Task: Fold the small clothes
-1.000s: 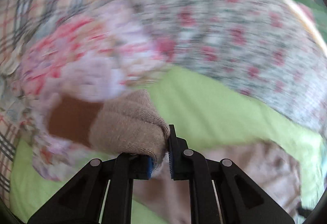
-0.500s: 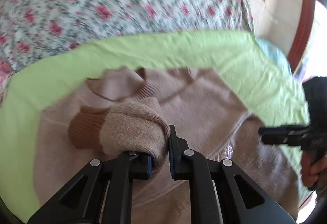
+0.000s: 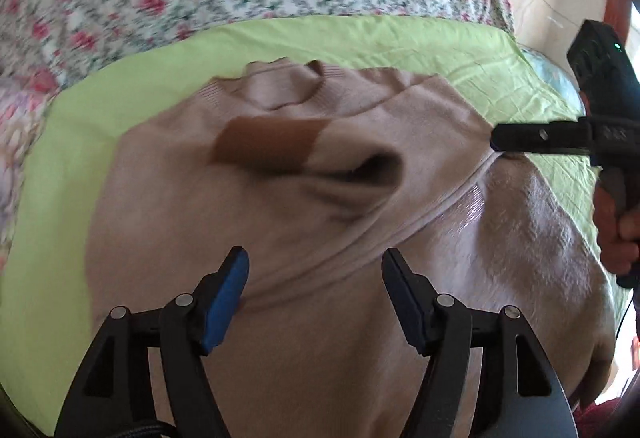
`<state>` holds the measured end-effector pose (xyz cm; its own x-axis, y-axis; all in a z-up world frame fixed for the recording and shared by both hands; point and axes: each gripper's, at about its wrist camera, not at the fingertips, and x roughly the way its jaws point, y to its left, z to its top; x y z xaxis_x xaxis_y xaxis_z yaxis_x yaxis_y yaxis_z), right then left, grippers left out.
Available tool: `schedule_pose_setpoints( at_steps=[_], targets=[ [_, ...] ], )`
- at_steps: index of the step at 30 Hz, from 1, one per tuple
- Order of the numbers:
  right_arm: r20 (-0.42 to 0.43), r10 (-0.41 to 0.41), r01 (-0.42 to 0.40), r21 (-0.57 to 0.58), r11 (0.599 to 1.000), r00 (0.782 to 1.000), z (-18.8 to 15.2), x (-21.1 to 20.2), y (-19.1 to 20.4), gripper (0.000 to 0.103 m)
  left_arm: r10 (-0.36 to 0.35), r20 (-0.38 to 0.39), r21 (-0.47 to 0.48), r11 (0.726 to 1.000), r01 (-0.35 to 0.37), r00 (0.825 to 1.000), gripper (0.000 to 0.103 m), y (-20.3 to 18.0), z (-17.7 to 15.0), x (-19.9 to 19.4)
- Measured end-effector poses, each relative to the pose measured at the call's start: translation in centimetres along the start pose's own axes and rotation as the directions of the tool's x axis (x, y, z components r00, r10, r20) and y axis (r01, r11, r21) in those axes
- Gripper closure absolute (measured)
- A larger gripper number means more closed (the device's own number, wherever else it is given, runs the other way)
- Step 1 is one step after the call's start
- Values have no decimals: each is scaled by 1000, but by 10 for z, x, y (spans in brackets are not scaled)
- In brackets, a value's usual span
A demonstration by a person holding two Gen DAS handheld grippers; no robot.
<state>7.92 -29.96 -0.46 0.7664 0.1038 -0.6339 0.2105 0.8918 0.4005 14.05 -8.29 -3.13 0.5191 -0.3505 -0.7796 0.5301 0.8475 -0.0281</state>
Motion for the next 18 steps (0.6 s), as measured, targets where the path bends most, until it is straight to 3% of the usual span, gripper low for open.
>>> schedule_pose_setpoints(
  at_steps=[4, 7, 13, 14, 15, 16, 18],
  targets=[
    [-38, -3, -1, -102, 995, 999, 21, 33, 29, 50, 133, -19, -78, 988, -134, 991, 34, 49, -28, -17],
    [-67, -26, 14, -173, 985, 997, 41, 65, 48, 50, 224, -80, -165, 958, -235, 971, 34, 94, -44, -14],
    [-189, -37, -8, -234, 972, 981, 67, 130, 60, 51, 255, -129, -240, 930, -280, 958, 33, 132, -46, 7],
    [-210, -19, -32, -233, 972, 978, 66, 135, 60, 57, 257, -132, -255, 925, -283, 957, 33, 135, -42, 12],
    [-206, -3, -45, -231, 972, 979, 64, 132, 61, 86, 261, -132, -268, 919, -288, 956, 34, 137, -39, 15],
    [-166, -8, -30, -229, 973, 986, 63, 122, 61, 94, 271, -131, -283, 912, -298, 954, 35, 139, -36, 16],
    [-51, -19, 9, -202, 979, 999, 61, 92, 54, 94, 315, -126, -332, 880, -340, 941, 47, 141, -30, 16]
  ],
)
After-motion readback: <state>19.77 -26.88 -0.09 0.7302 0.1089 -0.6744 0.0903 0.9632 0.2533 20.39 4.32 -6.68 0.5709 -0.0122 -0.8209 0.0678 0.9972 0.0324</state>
